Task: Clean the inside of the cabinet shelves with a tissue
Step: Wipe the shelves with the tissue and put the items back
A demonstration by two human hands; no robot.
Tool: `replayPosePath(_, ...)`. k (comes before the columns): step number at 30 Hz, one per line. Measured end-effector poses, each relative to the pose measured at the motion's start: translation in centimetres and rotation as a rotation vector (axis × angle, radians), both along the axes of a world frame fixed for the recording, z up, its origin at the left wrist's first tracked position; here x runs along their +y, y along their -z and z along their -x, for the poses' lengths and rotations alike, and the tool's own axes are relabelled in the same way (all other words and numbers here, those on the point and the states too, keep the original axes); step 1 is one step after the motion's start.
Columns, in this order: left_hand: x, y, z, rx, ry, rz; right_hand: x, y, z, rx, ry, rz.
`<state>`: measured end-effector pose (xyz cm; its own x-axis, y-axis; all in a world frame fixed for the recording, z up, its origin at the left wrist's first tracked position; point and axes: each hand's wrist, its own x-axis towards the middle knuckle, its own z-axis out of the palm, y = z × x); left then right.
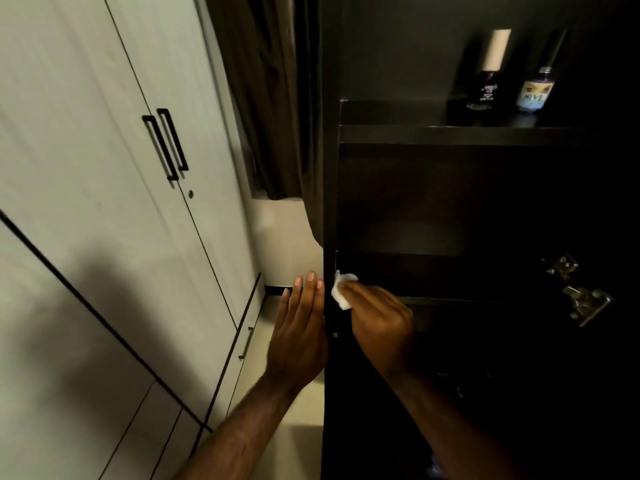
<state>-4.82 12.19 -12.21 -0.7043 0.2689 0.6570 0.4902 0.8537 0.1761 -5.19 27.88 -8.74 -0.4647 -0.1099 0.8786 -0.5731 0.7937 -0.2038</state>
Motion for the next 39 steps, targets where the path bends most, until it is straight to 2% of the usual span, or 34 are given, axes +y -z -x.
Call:
replayPosePath(3, 0.0, -0.2, -0.1, 0.012, 0.004, -0.033, 0.0, -4.1, -0.4, 0.053, -0.081, 0.119)
replayPosePath(6, 0.4, -0.9, 0.0, 0.034, 0.025, -0.043, -0.7, -10.0, -0.7, 0.226, -0.149, 0.099)
replayPosePath(9, 1.0, -2.4, -0.1, 0.058, 0.026, -0.088, -1.8, -15.4, 0.2, 0.385, -0.136, 0.104)
replayPosePath(11, 1.2, -3.4, 0.1, 0.050, 0.023, -0.118, -2.6, -17.4, 1.3, 0.424, -0.080, 0.076)
replayPosePath(14, 1.0, -4.2, 0.3, 0.023, 0.026, -0.171, -3.2, -17.1, 3.1, 0.335, 0.054, -0.085)
replayPosePath(18, 0.5, -3.6, 0.3, 0.001, 0.002, -0.192, -3.4, -12.4, 2.5, 0.173, 0.201, -0.309)
replayPosePath(23, 0.1, -2.5, -0.1, -0.033, -0.022, -0.173, -3.2, -8.4, 1.4, 0.081, 0.173, -0.354)
replayPosePath(27, -0.1, -1.9, -0.3, -0.056, -0.002, -0.182, -2.4, -1.9, 0.7, 0.052, 0.083, -0.371)
replayPosePath(30, -0.2, -1.6, -0.3, -0.061, 0.001, -0.163, -2.0, 1.2, -0.1, -0.041, 0.058, -0.351)
replayPosePath(33, -0.3, -1.4, -0.6, -0.046, 0.010, -0.146, -2.2, 0.0, -0.5, -0.081, 0.037, -0.349)
replayPosePath(36, -0.1, -1.9, -0.9, -0.029, 0.006, -0.122, -2.9, -4.3, -0.1, -0.140, 0.038, -0.345)
replayPosePath(39, 0.5, -2.6, -0.8, -0.033, -0.022, -0.108, -3.7, -7.6, -0.1, -0.270, -0.098, -0.166)
